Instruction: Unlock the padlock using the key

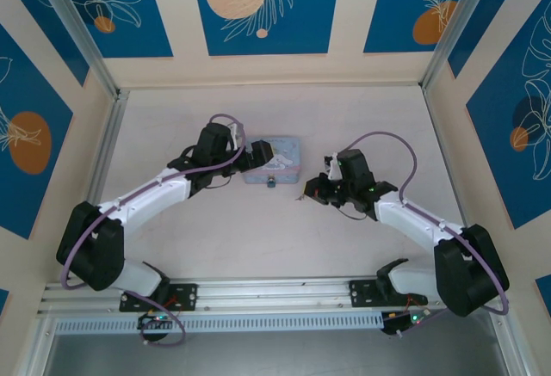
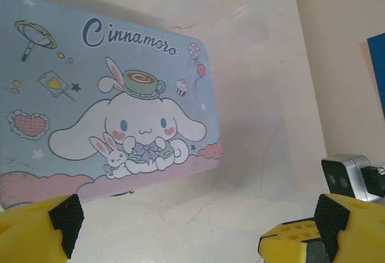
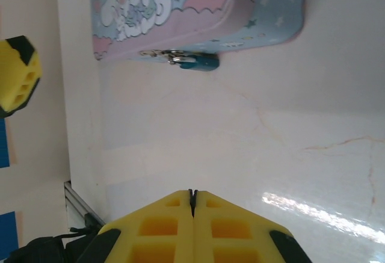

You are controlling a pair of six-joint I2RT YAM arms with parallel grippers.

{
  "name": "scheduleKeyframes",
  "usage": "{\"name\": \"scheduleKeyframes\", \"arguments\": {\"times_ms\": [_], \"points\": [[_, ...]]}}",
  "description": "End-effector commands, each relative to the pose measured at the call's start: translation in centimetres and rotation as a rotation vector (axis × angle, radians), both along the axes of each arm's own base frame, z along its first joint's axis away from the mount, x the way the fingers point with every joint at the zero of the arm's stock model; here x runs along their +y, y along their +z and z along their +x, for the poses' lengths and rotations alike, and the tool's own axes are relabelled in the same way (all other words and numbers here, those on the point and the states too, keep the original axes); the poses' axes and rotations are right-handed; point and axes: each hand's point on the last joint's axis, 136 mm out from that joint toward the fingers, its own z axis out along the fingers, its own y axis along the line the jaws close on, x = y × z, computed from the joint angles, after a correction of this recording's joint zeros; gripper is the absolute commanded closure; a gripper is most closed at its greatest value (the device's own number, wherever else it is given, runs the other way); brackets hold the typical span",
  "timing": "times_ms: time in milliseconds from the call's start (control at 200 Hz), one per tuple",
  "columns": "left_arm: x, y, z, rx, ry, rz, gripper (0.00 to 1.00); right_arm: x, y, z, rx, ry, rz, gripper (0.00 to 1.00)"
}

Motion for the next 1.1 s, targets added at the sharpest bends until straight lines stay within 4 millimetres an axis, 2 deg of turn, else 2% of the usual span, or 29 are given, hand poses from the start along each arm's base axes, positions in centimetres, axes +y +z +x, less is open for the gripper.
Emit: {"name": "scheduleKeyframes", "arguments": {"times_ms": [0,330,625,735,1095], "points": [[-0.9,-0.5,-0.4,0.034,-0.012,-0.057,0.0,0.1,1.1,0.1,-0.014,-0.002,0.05,1.0],[-3.9,-1.6,-1.4,0.211,0.064,-0.274,0.02,-0.8,1.7,1.3,0.077,-0.215,0.133,1.0],[-5.0,-2.8,-1.6,0.387,0.167,-0.421,0.11,-1.9,2.8,2.6,0.162,-0.424,0.198,1.0],[-5.9,-3.1,-1.8,0.426,0.169,-0.451,0.16,-1.9,3.1,3.0,0.182,-0.464,0.229,1.0],[-8.7,-3.6,-2.2,0.486,0.149,-0.509,0.42,0.3,4.8,4.2,0.151,-0.424,0.284,1.0]]}}
